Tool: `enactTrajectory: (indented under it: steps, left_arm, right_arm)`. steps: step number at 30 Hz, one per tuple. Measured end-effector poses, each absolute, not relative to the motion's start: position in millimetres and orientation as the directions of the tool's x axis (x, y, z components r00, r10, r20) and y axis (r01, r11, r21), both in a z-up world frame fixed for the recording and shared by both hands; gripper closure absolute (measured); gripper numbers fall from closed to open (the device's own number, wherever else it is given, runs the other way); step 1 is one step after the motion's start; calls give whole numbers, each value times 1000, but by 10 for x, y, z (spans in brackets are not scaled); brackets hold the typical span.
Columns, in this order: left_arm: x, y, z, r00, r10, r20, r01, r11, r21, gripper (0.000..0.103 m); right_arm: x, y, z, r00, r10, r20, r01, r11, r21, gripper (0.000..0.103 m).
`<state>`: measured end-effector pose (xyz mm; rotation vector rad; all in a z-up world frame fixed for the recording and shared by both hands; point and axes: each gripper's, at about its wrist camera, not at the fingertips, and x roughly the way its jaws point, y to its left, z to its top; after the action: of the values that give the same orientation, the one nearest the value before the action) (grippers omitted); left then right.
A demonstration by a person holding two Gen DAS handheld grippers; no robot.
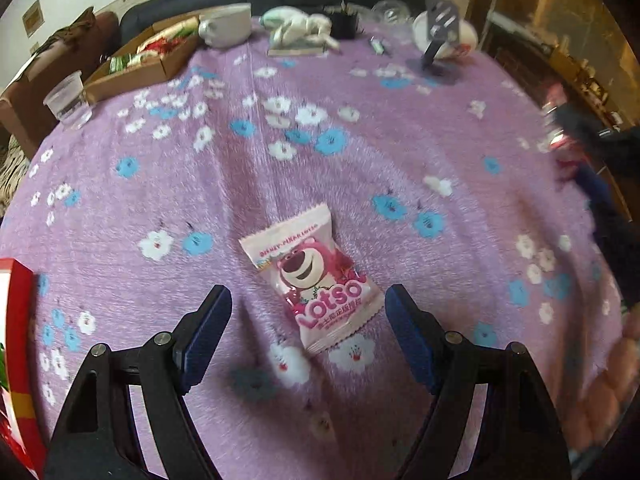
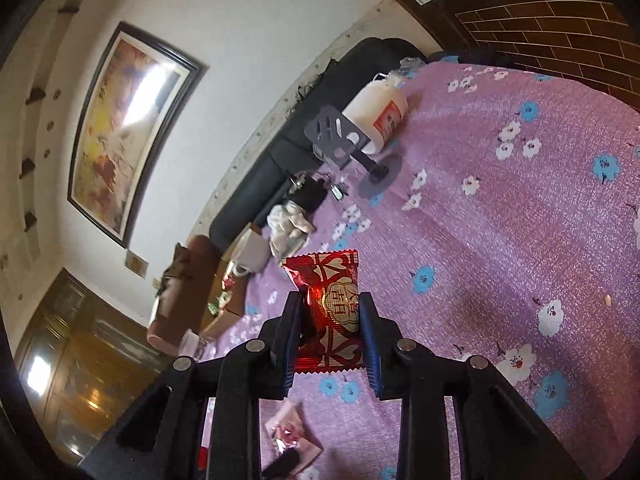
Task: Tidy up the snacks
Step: 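Grasp the pink Lotso packet with the left tool while the right tool grasps the red-white candy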
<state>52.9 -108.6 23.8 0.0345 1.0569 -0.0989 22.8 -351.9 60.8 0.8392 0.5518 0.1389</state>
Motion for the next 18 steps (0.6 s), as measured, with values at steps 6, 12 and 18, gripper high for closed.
enactTrajectory:
  steps: [6,12,18]
  left_arm:
    - [625,-1178,162,510,-69,-857,94,995,-24,21]
    - [582,-1280,170,559,-79,-826,180,983,27,52]
    - [524,-1245,221,571,-114,-813,238,971,31,68]
  right_arm:
    - [214,-3551,629,857,350,-378,81,634,769,73]
    - [219,-3578,625,857,356,-372,81,620,781,73]
    - [229,-3545,617,853,357,-381,82,628,773,73]
